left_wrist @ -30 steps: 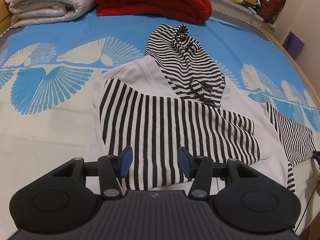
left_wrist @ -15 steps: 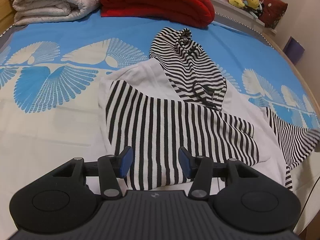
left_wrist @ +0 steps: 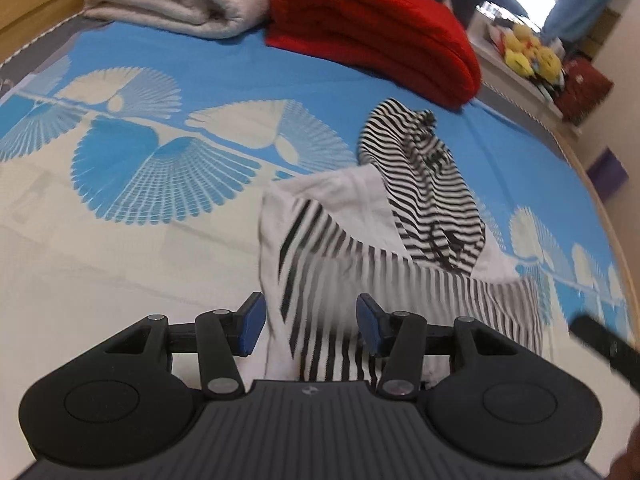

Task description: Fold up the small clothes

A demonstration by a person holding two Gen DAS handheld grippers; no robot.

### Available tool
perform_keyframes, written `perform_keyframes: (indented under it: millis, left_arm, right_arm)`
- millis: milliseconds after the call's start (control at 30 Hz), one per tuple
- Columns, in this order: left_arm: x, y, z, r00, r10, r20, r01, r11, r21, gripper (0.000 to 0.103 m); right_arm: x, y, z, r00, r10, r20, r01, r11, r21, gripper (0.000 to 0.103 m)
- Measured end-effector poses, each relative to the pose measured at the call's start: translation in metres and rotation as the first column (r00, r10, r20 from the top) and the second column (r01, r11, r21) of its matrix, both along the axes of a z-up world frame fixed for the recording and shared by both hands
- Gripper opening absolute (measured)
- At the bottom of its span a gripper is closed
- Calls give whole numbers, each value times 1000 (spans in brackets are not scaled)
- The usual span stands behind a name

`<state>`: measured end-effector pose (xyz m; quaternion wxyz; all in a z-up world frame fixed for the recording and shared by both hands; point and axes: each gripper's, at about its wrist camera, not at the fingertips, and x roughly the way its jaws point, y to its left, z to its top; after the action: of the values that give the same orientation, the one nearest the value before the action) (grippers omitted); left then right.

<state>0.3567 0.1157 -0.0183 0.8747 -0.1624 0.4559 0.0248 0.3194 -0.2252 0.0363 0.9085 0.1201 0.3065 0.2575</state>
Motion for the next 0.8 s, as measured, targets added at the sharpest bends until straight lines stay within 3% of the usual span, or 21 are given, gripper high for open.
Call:
perform_keyframes:
  millis: [133, 267, 333, 433, 533, 667, 800]
  left_arm:
    - [2, 11, -1, 1000, 18, -11, -18, 998, -54, 55]
    - [5, 20, -13, 999, 41, -32, -43, 997, -67, 51]
    - [5, 24, -23, 998, 44, -44, -47, 996, -72, 41]
    - [9, 26, -45, 995, 40, -92, -50, 992, -112, 27]
    - [14, 22, -64, 993, 24, -117, -41, 989, -145, 27]
    - [22, 20, -89, 984, 50, -172, -76, 986, -148, 27]
    - [30, 14, -99, 983, 39, -178, -65, 988, -142, 27]
  right_arm:
    - [-5, -1, 15, 977, -135, -162, 134, 991, -18, 7]
    - [-16, -21, 19, 944, -267, -194, 270, 963, -12, 21]
    - [-22, -31, 4, 931, -311, -189, 313, 949, -18, 23]
    - [-17, -37, -30, 865, -412, -288, 401, 911, -98, 25]
    - [-2, -48, -51, 808, -437, -395, 443, 893, -80, 25]
    - [14, -54, -66, 775, -475, -417, 453, 877, -158, 25]
    - [21, -64, -74, 750, -466, -469, 459, 878, -139, 25]
